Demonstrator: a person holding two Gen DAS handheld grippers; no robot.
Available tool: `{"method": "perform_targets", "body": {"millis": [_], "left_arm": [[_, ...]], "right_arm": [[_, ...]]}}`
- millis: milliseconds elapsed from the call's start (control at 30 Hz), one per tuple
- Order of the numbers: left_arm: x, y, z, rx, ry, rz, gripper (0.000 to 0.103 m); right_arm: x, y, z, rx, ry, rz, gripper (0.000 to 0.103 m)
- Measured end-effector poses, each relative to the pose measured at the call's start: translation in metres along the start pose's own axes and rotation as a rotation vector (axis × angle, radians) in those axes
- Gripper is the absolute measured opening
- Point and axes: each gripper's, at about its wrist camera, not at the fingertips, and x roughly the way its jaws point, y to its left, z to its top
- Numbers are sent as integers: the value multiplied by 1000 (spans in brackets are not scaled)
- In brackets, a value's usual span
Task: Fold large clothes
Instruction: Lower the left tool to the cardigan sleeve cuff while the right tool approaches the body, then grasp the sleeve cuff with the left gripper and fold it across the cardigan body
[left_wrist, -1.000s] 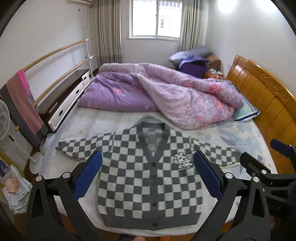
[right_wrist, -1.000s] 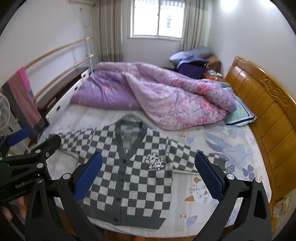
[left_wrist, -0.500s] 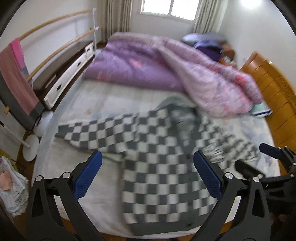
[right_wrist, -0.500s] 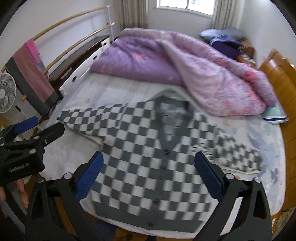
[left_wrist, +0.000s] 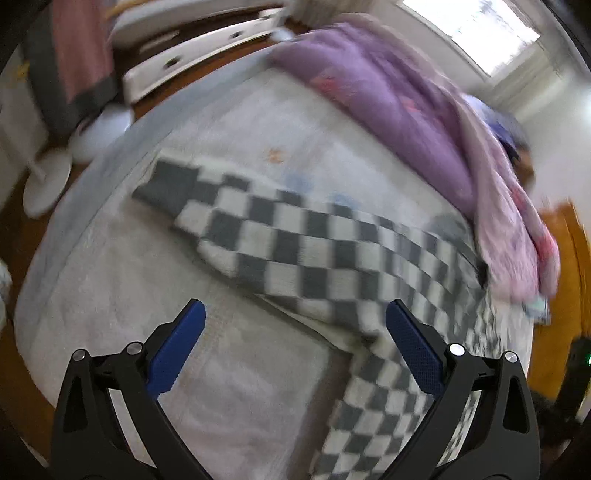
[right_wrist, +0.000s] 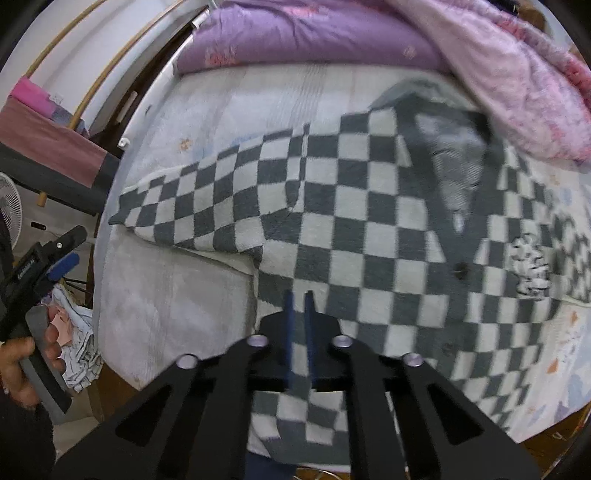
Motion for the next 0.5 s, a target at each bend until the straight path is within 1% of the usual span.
{"method": "perform_targets", "body": {"millis": [33, 100, 167, 233, 300, 367, 400, 500], "left_arm": [[9, 12, 5, -20, -2, 11, 97], [29, 39, 16, -85, -5, -3, 94], [42, 56, 25, -149, -4, 2, 92], [50, 70, 33, -194, -17, 7, 91], [61, 84, 43, -227, -41, 13, 89], [71, 96, 51, -256, -44, 25, 85], [76, 102, 55, -270, -46, 36, 84], [87, 117, 65, -278, -65, 49, 81]], "right_arm": [[11, 1, 4, 13, 1, 15, 1], [37, 1, 15, 33, -7, 33, 1], [63, 0, 27, 61, -20, 72, 1], [83, 1, 38, 83, -11, 93, 1], [103, 0, 50, 114, -7, 116, 1], [121, 0, 61, 130, -11, 126, 1], [125, 1, 65, 129, -19, 127, 1], [146, 2, 79, 123, -22, 129, 1]]}}
